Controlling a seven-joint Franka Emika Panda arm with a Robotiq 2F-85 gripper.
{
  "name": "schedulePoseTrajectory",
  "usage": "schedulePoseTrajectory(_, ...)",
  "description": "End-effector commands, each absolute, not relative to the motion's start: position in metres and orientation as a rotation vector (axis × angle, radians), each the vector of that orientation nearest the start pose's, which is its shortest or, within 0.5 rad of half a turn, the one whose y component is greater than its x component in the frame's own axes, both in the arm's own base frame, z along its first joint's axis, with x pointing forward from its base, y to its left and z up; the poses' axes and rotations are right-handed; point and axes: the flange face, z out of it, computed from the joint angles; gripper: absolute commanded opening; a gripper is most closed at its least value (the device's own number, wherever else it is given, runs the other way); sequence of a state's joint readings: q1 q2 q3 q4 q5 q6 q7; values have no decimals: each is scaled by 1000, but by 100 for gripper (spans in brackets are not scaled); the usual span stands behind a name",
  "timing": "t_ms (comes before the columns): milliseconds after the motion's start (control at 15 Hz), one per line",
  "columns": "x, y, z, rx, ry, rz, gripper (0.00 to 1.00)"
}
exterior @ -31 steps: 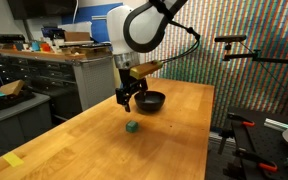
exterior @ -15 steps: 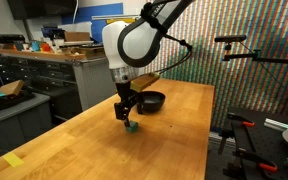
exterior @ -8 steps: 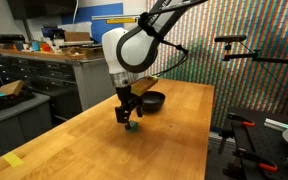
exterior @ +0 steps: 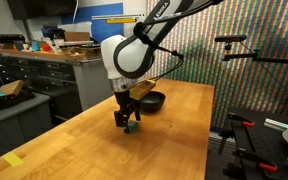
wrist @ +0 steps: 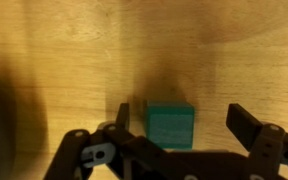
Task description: Put the green block in the bowl
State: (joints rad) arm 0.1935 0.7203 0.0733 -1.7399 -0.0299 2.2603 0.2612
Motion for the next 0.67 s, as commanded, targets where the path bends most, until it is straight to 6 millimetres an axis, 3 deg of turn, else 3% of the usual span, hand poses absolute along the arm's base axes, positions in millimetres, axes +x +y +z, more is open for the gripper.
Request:
schedulePoseTrajectory(0, 632, 164, 149, -3119, -47, 334, 84)
schedulePoseTrajectory(467, 634, 162, 154, -3129, -61, 309, 26)
schedulePoseTrajectory(600, 635, 160, 156, -3129, -56, 302, 21)
